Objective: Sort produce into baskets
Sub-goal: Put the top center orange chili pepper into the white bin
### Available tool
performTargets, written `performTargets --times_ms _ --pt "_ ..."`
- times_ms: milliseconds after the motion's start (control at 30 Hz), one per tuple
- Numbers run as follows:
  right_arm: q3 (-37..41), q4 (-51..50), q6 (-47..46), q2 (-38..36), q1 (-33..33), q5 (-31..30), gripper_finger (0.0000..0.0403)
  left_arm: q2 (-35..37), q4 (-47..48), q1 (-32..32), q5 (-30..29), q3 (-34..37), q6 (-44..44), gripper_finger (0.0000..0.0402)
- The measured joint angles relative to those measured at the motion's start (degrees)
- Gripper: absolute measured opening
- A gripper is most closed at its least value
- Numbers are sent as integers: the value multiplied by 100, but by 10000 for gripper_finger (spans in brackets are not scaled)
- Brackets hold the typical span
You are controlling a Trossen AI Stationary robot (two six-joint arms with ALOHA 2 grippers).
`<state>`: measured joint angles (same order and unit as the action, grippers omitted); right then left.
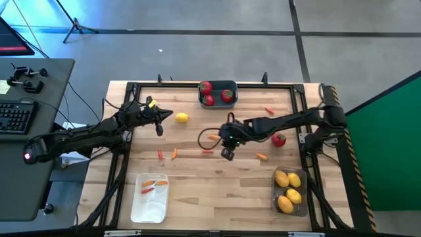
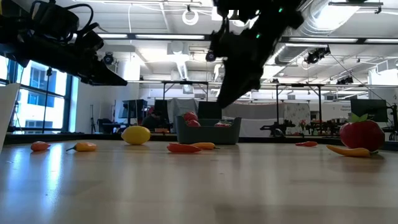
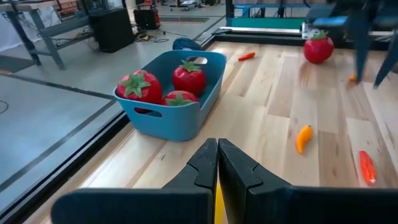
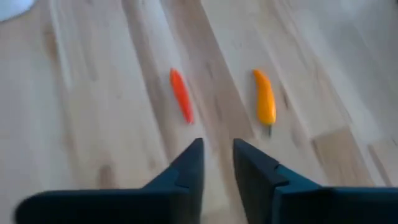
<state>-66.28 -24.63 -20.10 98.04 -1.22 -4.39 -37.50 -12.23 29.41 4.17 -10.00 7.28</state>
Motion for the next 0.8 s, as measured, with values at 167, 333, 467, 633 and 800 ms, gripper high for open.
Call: performTargets --times_ms 167,333,467,633,800 --pt "2 617 489 575 221 -136 139 0 44 -135 1 -2 -29 0" --pt "7 528 784 998 494 -109 161 0 44 -225 1 0 -104 0" --pt "7 580 918 1181 622 49 154 0 43 -255 -1 0 -106 0" --pt "4 598 1004 1336 648 123 111 0 44 -258 -24 0 -158 0" --pt "-9 656 1108 1399 648 144 24 0 44 -258 -101 0 -315 0"
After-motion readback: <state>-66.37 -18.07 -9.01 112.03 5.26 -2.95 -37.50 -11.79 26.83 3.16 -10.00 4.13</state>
